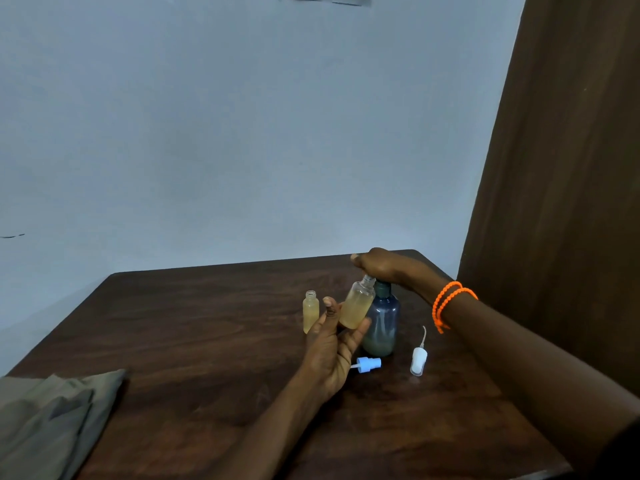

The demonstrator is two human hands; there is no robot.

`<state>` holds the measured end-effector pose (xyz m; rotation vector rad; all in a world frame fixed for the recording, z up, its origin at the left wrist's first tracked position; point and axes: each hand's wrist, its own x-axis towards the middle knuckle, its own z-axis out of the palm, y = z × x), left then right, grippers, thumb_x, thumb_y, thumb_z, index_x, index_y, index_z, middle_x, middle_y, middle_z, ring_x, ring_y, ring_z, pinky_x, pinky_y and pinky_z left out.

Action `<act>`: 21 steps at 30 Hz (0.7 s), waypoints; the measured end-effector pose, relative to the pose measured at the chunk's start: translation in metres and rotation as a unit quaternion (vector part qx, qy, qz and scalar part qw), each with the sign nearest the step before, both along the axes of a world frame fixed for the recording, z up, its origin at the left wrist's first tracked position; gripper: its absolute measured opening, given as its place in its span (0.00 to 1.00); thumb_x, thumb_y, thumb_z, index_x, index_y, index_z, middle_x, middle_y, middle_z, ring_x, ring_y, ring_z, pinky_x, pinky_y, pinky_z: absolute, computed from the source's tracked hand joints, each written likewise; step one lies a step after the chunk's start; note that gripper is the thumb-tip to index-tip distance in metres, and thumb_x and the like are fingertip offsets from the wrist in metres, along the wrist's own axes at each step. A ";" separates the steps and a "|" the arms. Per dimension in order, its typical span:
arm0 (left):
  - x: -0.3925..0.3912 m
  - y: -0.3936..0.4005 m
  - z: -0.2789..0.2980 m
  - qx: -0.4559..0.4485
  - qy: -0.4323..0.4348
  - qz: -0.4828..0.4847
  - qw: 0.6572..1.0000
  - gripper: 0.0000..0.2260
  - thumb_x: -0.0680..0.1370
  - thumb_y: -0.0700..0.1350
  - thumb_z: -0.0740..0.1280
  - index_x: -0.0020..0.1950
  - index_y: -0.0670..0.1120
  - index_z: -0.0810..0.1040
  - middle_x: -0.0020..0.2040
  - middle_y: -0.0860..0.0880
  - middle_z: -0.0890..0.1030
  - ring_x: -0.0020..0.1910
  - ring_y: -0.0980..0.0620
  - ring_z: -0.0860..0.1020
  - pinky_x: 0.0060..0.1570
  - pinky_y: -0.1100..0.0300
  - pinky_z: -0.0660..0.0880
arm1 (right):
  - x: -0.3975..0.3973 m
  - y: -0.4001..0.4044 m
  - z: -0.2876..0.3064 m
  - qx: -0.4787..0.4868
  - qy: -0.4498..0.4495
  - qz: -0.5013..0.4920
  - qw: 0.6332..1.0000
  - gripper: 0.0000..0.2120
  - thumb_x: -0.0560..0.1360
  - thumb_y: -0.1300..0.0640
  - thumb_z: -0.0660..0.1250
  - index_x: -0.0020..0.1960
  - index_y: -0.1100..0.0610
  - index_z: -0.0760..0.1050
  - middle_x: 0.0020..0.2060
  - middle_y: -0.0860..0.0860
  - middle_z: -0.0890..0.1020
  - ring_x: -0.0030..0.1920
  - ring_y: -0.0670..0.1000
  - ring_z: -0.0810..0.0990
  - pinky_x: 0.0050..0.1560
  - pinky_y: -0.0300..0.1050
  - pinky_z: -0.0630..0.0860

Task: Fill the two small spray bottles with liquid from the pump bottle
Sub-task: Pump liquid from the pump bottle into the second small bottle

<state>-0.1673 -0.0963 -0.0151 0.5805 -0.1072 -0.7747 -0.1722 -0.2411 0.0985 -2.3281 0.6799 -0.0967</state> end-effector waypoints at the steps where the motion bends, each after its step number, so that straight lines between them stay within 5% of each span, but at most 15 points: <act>1: -0.001 0.000 0.000 -0.001 -0.001 -0.003 1.000 0.11 0.83 0.48 0.63 0.56 0.40 0.78 0.52 0.41 0.87 0.50 0.47 0.86 0.46 0.52 0.85 | -0.001 -0.001 0.003 -0.006 0.004 -0.001 1.000 0.22 0.84 0.48 0.54 0.68 0.64 0.70 0.61 0.57 0.74 0.55 0.53 0.72 0.56 0.46 0.68; 8: 0.004 -0.002 -0.004 0.002 0.005 -0.002 1.000 0.16 0.82 0.49 0.64 0.61 0.37 0.77 0.60 0.38 0.84 0.53 0.46 0.86 0.44 0.53 0.85 | 0.002 -0.005 -0.006 -0.009 -0.005 -0.006 1.000 0.14 0.83 0.48 0.55 0.53 0.58 0.72 0.48 0.52 0.74 0.48 0.51 0.74 0.50 0.47 0.69; 12: 0.002 -0.001 -0.003 0.003 0.014 -0.005 1.000 0.15 0.82 0.48 0.65 0.60 0.38 0.77 0.59 0.38 0.84 0.55 0.44 0.85 0.44 0.52 0.85 | -0.004 -0.001 0.002 0.008 0.002 -0.003 1.000 0.16 0.83 0.47 0.55 0.57 0.59 0.72 0.50 0.53 0.73 0.53 0.52 0.75 0.55 0.48 0.70; 16: 0.002 -0.002 -0.002 0.000 0.010 -0.008 1.000 0.14 0.82 0.48 0.65 0.58 0.38 0.77 0.55 0.39 0.86 0.52 0.46 0.86 0.44 0.52 0.85 | -0.001 -0.003 0.002 0.014 -0.012 -0.018 1.000 0.20 0.83 0.45 0.55 0.36 0.53 0.64 0.37 0.50 0.72 0.37 0.48 0.70 0.41 0.43 0.67; 19: 0.006 -0.004 -0.004 0.003 0.003 -0.009 1.000 0.15 0.82 0.49 0.65 0.61 0.38 0.77 0.58 0.39 0.85 0.54 0.46 0.86 0.45 0.53 0.85 | 0.000 -0.004 -0.006 0.026 -0.019 -0.021 0.999 0.19 0.83 0.46 0.56 0.35 0.52 0.64 0.35 0.49 0.69 0.34 0.47 0.67 0.36 0.42 0.65; 21: 0.005 -0.005 -0.005 0.007 0.009 -0.006 1.000 0.16 0.82 0.50 0.65 0.62 0.38 0.76 0.60 0.38 0.84 0.55 0.45 0.85 0.45 0.53 0.85 | 0.000 -0.003 -0.005 0.023 -0.004 -0.009 1.000 0.17 0.83 0.46 0.56 0.42 0.55 0.70 0.41 0.49 0.72 0.40 0.49 0.72 0.42 0.43 0.68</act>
